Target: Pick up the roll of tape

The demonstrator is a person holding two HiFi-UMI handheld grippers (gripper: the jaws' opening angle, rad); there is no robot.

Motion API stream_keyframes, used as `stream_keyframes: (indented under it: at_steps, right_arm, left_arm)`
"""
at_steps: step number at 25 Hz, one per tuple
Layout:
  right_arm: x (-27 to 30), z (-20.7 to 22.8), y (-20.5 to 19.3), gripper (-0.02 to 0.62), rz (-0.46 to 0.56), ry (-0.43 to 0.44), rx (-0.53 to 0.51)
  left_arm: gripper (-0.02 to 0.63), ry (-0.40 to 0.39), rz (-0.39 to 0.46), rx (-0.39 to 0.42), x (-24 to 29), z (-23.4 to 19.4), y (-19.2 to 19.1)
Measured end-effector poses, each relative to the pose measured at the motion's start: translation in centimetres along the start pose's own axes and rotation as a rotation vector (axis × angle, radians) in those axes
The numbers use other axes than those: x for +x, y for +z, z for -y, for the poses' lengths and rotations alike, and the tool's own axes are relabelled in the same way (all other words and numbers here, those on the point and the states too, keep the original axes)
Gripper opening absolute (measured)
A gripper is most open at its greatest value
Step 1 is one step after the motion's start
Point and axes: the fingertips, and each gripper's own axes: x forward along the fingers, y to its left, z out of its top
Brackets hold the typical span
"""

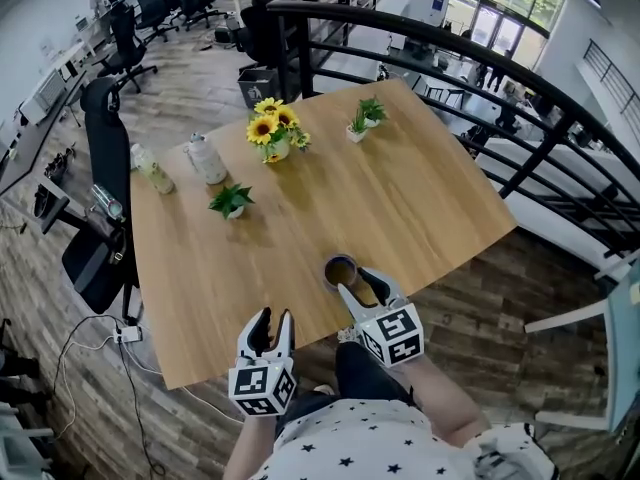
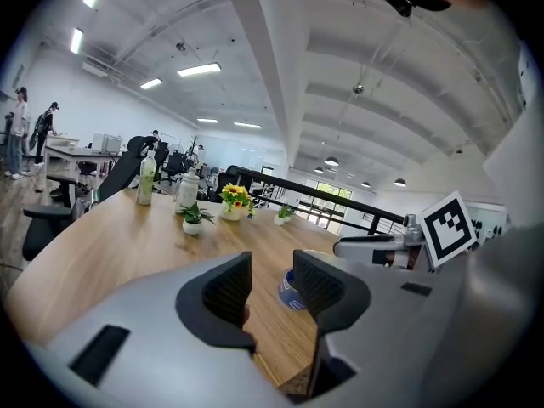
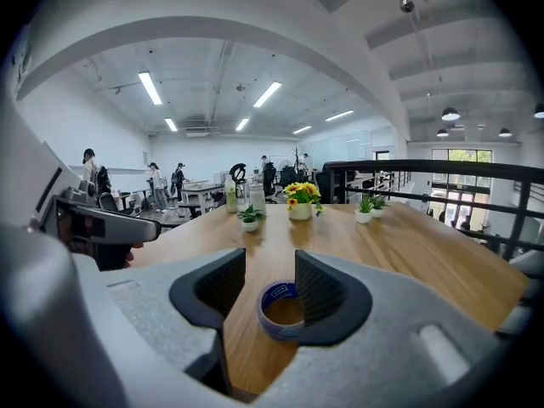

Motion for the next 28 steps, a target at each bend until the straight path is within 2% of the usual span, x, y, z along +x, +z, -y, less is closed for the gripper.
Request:
stream_keyframes:
  at_steps: [15, 28]
  right_arm:
    - [4.0, 4.5, -2.1, 0.166, -0.071, -0.033, -0.001]
    - [7.3, 6.4, -5.8, 0.166, -0.178, -0.016, 0.008]
  left_arm:
    - [0.147, 0.010, -0.038, -0.023, 4.0, -0.4, -0.7]
    - [0.147, 0.017, -0.072, -0.035, 6.4, -0.4, -1.6]
